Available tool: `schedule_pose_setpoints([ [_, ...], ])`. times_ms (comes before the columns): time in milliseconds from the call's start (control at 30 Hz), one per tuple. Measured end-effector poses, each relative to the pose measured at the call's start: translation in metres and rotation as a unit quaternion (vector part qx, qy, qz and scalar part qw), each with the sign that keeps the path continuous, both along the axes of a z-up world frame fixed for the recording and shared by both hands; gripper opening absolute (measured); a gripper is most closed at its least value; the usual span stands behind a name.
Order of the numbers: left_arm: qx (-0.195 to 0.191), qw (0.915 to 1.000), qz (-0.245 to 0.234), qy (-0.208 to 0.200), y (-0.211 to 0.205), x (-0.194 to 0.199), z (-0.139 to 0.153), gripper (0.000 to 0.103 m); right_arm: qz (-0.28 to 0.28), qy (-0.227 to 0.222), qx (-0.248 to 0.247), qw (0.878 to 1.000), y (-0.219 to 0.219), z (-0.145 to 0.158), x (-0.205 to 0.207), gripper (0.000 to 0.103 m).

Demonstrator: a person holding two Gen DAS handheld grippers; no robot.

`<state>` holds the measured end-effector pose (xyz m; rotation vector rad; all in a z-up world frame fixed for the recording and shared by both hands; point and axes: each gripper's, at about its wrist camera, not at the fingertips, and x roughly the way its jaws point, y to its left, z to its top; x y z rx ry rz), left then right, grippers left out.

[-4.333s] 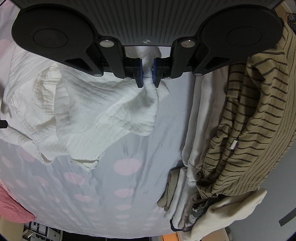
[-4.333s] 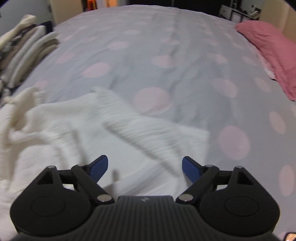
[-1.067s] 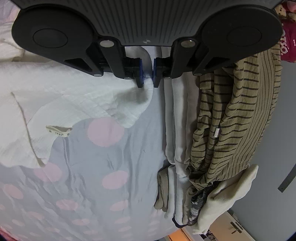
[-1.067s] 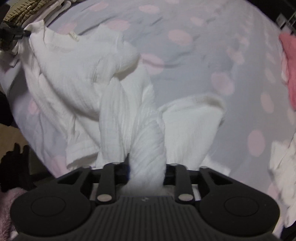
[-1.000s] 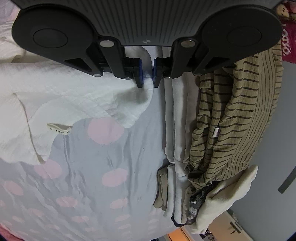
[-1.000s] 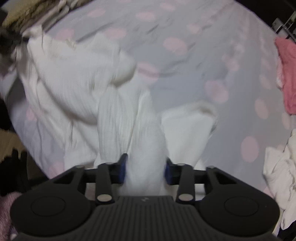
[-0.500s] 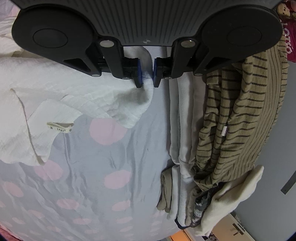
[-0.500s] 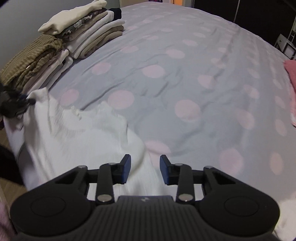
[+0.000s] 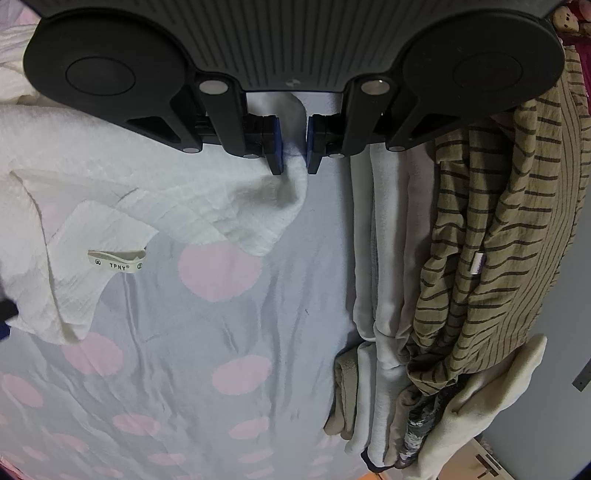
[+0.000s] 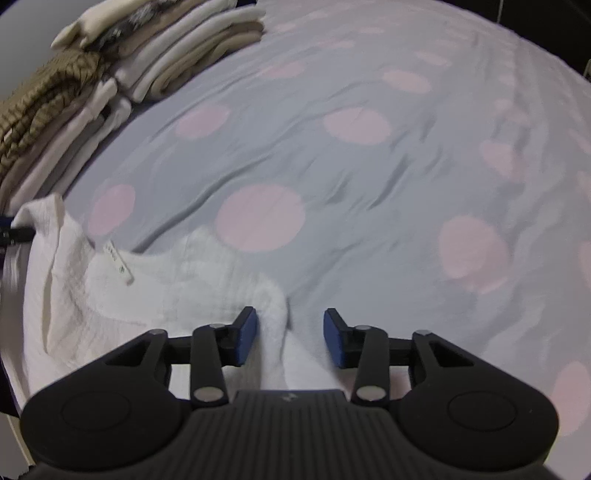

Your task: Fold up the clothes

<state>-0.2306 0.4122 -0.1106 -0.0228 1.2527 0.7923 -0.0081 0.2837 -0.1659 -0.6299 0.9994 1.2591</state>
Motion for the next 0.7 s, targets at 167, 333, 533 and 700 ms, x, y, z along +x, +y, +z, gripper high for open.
schedule_pose_setpoints([
  [167,0.000,1.0000,-0.002,0.003,-0.001,0.002,-0.001,0.012,0.005,-0.003,0.001,1.000,-0.007,-0.014,-0.015,0.035],
  [333,0.007,0.9995,-0.001,-0.029,-0.004,-0.001,0.009,0.009,0.007,-0.046,0.023,0.999,-0.022,0.016,-0.023,0.009],
  [533,0.024,0.9912,-0.021,-0.128,-0.014,-0.003,0.049,0.007,-0.029,-0.149,0.088,0.984,-0.062,0.100,-0.017,0.008],
  [700,0.034,0.9700,-0.046,-0.236,-0.026,-0.001,0.120,0.007,-0.060,-0.245,0.161,0.954,-0.108,0.194,-0.016,0.008],
])
